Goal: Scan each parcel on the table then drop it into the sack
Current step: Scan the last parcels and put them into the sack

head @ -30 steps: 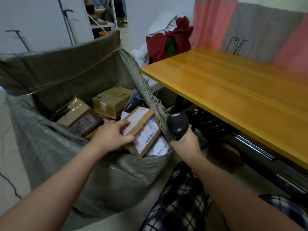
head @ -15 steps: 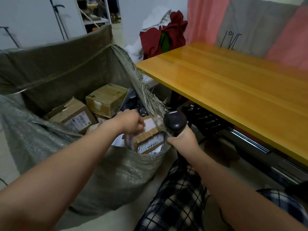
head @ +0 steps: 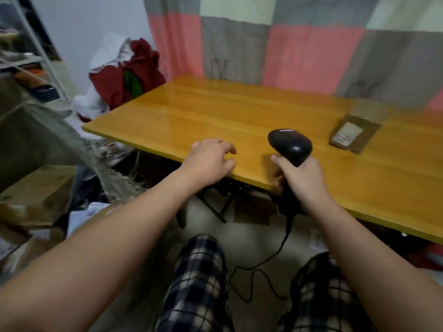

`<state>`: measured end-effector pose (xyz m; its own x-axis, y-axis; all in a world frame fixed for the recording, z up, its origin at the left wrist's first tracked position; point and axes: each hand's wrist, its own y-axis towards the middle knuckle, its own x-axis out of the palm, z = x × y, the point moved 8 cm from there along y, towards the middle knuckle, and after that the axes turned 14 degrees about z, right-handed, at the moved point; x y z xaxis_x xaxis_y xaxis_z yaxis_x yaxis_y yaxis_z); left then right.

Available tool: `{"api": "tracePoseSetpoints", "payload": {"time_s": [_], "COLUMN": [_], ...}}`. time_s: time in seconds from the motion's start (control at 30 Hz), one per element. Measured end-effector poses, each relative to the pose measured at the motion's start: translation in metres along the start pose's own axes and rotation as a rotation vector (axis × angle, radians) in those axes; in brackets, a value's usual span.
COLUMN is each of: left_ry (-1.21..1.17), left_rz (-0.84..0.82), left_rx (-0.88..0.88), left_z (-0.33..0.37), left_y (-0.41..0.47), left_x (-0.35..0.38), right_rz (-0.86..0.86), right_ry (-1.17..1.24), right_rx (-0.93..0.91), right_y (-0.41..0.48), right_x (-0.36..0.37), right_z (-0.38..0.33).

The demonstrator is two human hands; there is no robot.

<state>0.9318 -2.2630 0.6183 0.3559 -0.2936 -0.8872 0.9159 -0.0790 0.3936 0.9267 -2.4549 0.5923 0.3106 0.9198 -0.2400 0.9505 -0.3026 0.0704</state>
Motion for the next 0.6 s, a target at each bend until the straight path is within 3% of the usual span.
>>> {"api": "tracePoseSetpoints", "payload": {"time_s": [0.17,0.4,0.6], "left_ry": [-0.112,-0.184,-0.134], "left_rz": [-0.007,0.105,-0.01], "left_rx": [0.147,0.288,0.091], "left_z": [0.101,0.221,0.253], "left_y": [0.057,0.115,0.17], "left_x": [0.05,0.086,0.124], "right_rz": [0.202,0.402,0.504], "right_ry": [0.078,0.165,0.187], "right_rx": [0.08,0.132,0.177], "right_y": [0.031,0.066,0.088], "right_x": [-0.101,-0.185,-0.225], "right_z": [0.004,0.014,0.03]}}
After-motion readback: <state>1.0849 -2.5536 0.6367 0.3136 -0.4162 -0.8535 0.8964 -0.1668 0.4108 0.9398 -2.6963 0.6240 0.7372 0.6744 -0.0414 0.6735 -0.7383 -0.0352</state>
